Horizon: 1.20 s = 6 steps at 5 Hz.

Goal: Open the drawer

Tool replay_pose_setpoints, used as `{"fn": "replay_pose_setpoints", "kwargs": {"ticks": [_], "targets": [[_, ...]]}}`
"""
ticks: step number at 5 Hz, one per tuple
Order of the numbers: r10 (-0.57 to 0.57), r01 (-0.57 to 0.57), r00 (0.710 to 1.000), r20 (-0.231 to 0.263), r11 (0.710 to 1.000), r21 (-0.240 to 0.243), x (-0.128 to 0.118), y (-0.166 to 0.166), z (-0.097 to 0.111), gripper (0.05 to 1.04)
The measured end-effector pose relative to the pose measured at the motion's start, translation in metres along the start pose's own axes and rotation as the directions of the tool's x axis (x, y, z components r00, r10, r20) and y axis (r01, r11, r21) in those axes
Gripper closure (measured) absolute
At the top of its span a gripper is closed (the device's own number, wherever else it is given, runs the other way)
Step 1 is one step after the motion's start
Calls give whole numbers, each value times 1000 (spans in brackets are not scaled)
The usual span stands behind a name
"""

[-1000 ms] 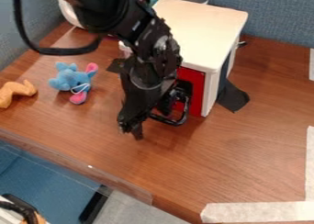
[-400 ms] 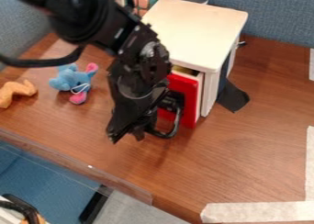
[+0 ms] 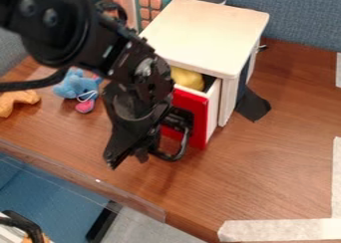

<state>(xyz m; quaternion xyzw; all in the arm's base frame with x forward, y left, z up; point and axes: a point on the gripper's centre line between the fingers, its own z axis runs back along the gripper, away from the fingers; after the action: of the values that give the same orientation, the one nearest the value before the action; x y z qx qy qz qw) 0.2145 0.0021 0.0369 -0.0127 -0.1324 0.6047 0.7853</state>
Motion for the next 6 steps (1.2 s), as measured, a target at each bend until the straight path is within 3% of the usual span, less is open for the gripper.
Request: {"fn": "replay_pose_setpoints", "kwargs": {"ticks": [5,6], "targets": [[16,-15,1000,-26,999,31,-17,50,12,928],[23,-22,999,-29,1000,21,-18,53,13,882]]}}
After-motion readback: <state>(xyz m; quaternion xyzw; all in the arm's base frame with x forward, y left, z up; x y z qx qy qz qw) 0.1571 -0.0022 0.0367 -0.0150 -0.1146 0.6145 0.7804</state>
